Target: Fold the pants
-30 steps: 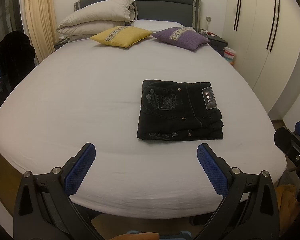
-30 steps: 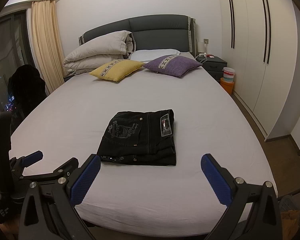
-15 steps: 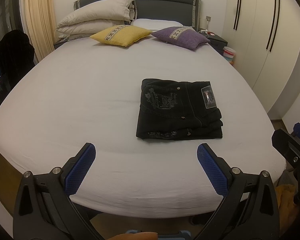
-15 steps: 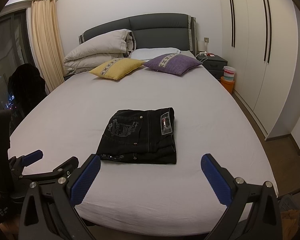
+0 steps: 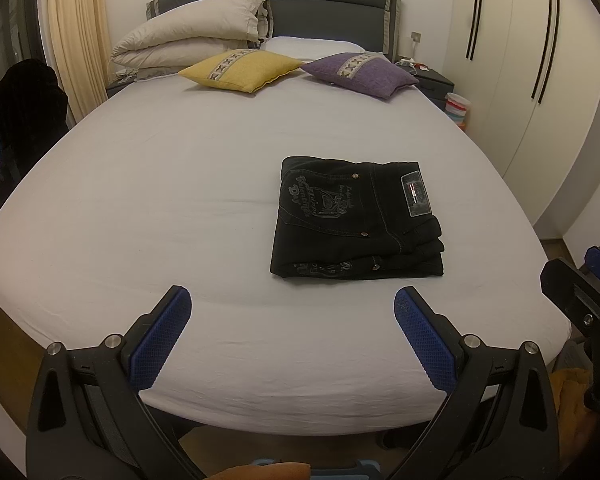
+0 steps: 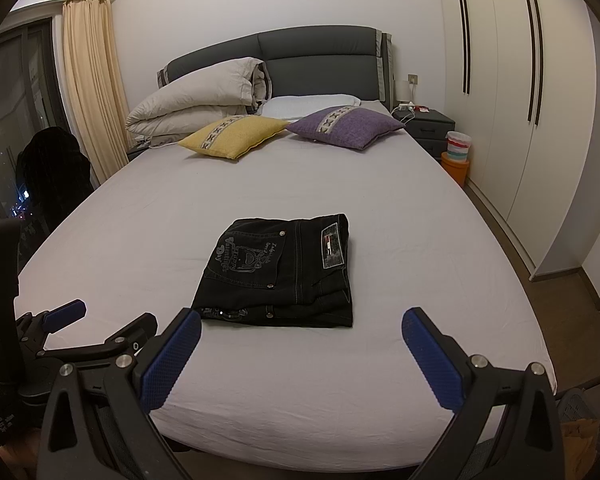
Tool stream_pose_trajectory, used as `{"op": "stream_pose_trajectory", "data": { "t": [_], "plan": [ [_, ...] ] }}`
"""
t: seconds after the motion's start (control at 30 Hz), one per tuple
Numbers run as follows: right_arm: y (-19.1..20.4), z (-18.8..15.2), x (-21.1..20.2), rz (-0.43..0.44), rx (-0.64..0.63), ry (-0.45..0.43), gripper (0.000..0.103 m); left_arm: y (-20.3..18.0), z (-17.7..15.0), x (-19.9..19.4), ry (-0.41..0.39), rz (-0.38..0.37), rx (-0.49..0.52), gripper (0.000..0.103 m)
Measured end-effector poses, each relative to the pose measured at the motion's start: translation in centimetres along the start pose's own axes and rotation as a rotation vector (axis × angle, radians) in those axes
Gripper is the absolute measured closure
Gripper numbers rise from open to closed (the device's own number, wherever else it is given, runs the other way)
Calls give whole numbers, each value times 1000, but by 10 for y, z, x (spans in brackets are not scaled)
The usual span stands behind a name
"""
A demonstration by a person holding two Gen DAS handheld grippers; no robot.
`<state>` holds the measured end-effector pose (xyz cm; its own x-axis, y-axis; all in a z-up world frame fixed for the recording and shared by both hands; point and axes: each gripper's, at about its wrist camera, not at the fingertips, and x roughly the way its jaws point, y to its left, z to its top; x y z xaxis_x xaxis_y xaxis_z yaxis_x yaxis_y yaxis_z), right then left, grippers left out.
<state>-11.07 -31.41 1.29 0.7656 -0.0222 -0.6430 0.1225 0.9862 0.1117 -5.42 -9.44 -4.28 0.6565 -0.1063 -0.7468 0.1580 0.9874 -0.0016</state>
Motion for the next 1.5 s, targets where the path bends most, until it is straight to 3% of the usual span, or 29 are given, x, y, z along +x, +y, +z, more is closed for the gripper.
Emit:
{"op": "stream_pose_trajectory", "data": {
  "t": [1.5],
  "plan": [
    [-5, -8, -2, 6, -3, 10, 0, 7, 0, 0, 12, -22, 7, 0]
  ]
}}
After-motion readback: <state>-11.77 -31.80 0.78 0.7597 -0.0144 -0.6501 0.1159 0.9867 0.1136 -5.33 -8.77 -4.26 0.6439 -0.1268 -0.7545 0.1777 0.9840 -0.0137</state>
